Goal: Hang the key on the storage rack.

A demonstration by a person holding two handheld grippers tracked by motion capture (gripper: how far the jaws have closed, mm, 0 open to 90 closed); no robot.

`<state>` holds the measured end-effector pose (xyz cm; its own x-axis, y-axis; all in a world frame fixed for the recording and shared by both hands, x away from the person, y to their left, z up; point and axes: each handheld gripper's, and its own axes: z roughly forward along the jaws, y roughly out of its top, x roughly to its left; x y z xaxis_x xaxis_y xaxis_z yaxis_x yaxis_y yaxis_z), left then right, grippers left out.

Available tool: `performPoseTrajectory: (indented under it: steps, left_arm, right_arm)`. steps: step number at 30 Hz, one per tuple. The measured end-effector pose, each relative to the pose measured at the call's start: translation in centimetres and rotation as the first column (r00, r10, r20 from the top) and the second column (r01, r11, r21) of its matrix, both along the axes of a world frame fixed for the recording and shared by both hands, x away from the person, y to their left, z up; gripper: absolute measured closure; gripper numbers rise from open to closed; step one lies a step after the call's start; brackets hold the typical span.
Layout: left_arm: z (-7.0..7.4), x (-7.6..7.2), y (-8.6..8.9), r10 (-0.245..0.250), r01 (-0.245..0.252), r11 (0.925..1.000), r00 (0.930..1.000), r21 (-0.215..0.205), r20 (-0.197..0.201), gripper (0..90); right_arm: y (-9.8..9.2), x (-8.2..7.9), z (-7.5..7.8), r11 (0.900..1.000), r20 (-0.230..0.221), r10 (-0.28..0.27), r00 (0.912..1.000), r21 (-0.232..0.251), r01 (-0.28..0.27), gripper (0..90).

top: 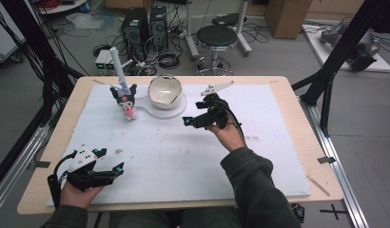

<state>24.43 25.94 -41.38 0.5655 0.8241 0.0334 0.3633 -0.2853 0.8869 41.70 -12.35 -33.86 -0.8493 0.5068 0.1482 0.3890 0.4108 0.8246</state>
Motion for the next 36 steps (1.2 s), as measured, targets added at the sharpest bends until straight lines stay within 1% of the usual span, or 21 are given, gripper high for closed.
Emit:
performPoseTrajectory:
  steps: [7, 9, 11, 13, 16, 17, 21, 24, 32, 33, 36]
  left_arm:
    - [0.0, 0.0, 0.0, 0.000, 0.000, 1.0000, 1.0000, 0.000, 0.000, 20.0]
    - [0.0, 0.0, 0.0, 0.000, 0.000, 1.0000, 1.0000, -0.001, -0.001, 20.0]
    - [0.0, 0.0, 0.0, -0.001, 0.001, 1.0000, 1.0000, 0.000, -0.001, 20.0]
    - [0.0, 0.0, 0.0, -0.001, 0.001, 1.0000, 1.0000, 0.000, -0.001, 20.0]
    - [0.0, 0.0, -0.1, -0.001, 0.001, 1.0000, 1.0000, -0.003, -0.002, 20.0]
    - [0.0, 0.0, -0.1, -0.001, 0.001, 1.0000, 1.0000, -0.003, -0.002, 20.0]
    - [0.0, 0.0, -0.1, -0.003, 0.003, 1.0000, 1.0000, 0.003, -0.002, 20.0]
    - [0.0, 0.0, -0.1, -0.003, 0.003, 1.0000, 1.0000, 0.003, -0.002, 20.0]
    - [0.0, 0.0, -0.1, -0.002, 0.002, 1.0000, 1.0000, 0.002, -0.001, 20.0]
    - [0.0, 0.0, -0.1, -0.003, 0.003, 1.0000, 1.0000, 0.003, -0.001, 20.0]
    - [0.0, 0.0, -0.2, -0.002, 0.002, 1.0000, 1.0000, 0.003, -0.001, 20.0]
  right_arm:
    - [-0.4, -0.4, -0.1, 1.000, 0.005, -0.006, 1.0000, -0.006, 0.006, 11.7]
    - [-0.6, -0.5, -0.2, 1.000, -0.002, -0.005, 1.0000, -0.004, 0.005, 11.7]
    - [-0.8, -0.4, -0.3, 1.000, 0.005, -0.008, 1.0000, -0.005, 0.008, 11.7]
    - [-1.0, -0.5, -0.4, 1.000, 0.000, -0.012, 0.9999, -0.003, 0.012, 11.7]
    - [-1.4, -0.7, -0.5, 1.000, 0.004, -0.016, 0.9999, -0.001, 0.016, 11.7]
    - [-1.5, -0.7, -0.5, 1.000, -0.003, -0.016, 0.9999, -0.003, 0.016, 11.7]
    - [-2.0, -0.9, -0.5, 1.000, 0.007, -0.017, 0.9998, -0.001, 0.017, 11.7]
    - [-2.3, -1.0, -0.6, 1.000, 0.004, -0.021, 0.9998, -0.003, 0.021, 11.7]
    - [-3.3, -1.3, -0.9, 0.999, 0.005, -0.038, 0.9993, 0.002, 0.038, 11.7]
    - [-3.5, -1.4, -1.0, 0.999, -0.001, -0.042, 0.9991, 0.004, 0.042, 11.6]
    - [-3.8, -1.5, -1.0, 0.999, 0.001, -0.045, 0.9990, -0.001, 0.045, 11.7]
